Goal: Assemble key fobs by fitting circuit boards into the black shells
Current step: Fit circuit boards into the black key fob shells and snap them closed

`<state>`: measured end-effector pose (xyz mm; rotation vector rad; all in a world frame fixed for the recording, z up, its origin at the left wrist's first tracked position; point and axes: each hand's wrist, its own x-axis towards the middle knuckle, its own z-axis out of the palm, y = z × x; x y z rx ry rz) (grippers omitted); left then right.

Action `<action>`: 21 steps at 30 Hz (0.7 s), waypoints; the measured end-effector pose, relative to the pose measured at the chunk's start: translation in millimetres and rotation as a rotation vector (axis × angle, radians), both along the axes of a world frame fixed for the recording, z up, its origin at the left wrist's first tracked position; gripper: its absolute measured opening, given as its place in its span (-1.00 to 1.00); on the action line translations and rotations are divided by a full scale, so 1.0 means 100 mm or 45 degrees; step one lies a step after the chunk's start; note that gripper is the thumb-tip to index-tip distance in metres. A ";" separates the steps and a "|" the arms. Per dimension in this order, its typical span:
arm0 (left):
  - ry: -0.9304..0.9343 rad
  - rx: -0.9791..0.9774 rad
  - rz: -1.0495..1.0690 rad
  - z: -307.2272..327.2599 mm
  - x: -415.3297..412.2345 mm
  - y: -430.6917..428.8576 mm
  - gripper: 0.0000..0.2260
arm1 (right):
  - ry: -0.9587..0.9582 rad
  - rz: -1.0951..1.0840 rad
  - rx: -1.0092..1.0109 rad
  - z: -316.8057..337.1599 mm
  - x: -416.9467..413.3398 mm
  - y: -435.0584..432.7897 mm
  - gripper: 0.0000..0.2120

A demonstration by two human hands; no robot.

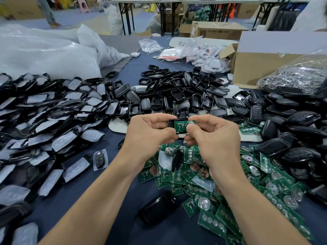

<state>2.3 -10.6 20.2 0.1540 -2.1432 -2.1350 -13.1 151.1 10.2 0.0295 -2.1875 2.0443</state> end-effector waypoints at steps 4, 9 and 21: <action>-0.004 -0.009 0.012 0.02 0.00 0.01 -0.68 | -0.017 -0.012 -0.002 0.00 0.01 0.00 -0.83; -0.009 -0.009 0.040 0.03 0.01 0.02 -0.67 | -0.032 -0.003 -0.019 0.01 0.00 0.00 -0.82; -0.099 0.114 0.027 -0.02 -0.04 0.00 -0.75 | -0.162 0.001 -0.406 0.13 -0.03 0.11 -0.89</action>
